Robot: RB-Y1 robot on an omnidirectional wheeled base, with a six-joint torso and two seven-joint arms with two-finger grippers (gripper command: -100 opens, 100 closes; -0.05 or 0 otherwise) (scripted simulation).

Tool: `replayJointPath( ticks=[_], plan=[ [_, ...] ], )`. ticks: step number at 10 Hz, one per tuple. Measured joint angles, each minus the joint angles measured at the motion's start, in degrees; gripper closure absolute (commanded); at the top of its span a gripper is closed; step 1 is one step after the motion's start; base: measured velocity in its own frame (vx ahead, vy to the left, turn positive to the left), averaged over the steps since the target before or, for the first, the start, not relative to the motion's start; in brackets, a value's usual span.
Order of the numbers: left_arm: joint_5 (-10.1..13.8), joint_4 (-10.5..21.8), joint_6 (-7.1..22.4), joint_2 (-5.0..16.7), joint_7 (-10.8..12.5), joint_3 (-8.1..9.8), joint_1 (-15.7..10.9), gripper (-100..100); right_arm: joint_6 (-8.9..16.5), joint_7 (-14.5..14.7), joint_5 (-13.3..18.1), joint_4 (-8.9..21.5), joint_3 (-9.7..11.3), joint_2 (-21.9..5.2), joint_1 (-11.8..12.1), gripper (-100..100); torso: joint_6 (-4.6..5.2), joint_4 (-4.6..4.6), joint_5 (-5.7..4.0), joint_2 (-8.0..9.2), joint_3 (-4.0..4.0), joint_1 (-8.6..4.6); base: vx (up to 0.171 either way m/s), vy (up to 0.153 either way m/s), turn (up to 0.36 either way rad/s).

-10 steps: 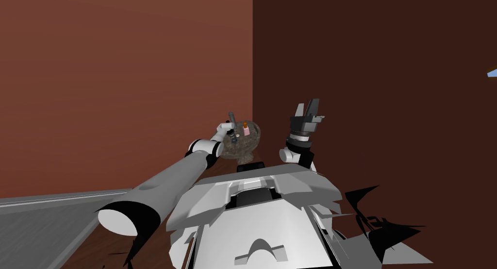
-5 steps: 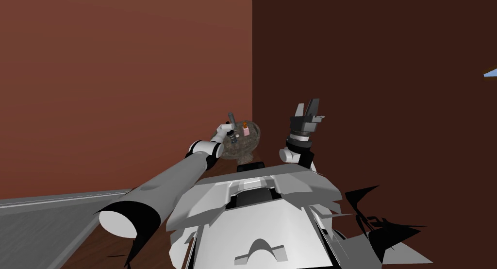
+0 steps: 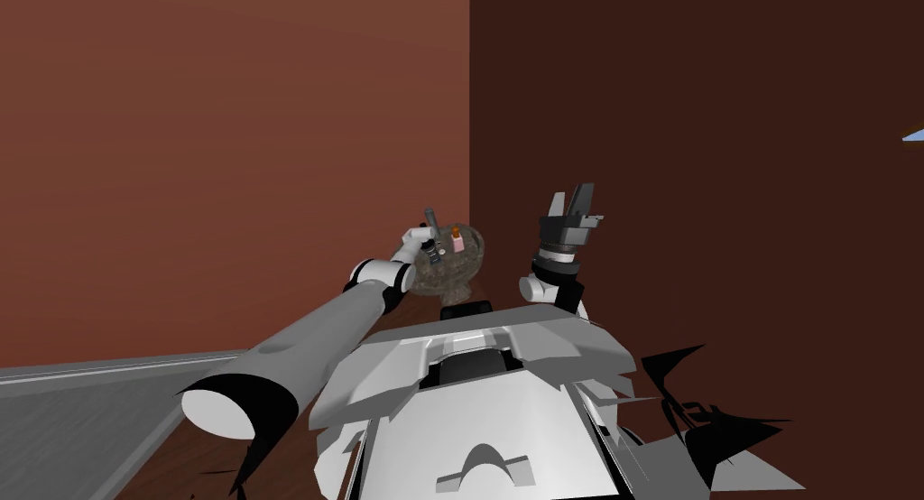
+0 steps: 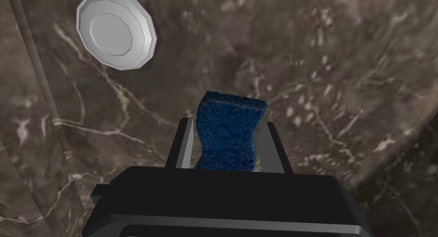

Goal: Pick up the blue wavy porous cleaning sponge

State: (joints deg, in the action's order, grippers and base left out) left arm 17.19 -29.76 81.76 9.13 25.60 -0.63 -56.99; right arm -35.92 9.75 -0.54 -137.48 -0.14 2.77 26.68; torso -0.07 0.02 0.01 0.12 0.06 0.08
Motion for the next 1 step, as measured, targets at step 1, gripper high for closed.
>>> replayJointPath(
  ticks=[1],
  plan=[
    [0.0, -0.2, 0.3, 0.0, 0.1, 0.00, -0.1, 0, 0.0, 0.0, 0.0, 0.0, 0.0, 0.0, 0.0, 0, 0.00, -0.04, 0.01, -0.04, -0.03, -0.02, 0.000, 0.000, 0.000]
  ],
)
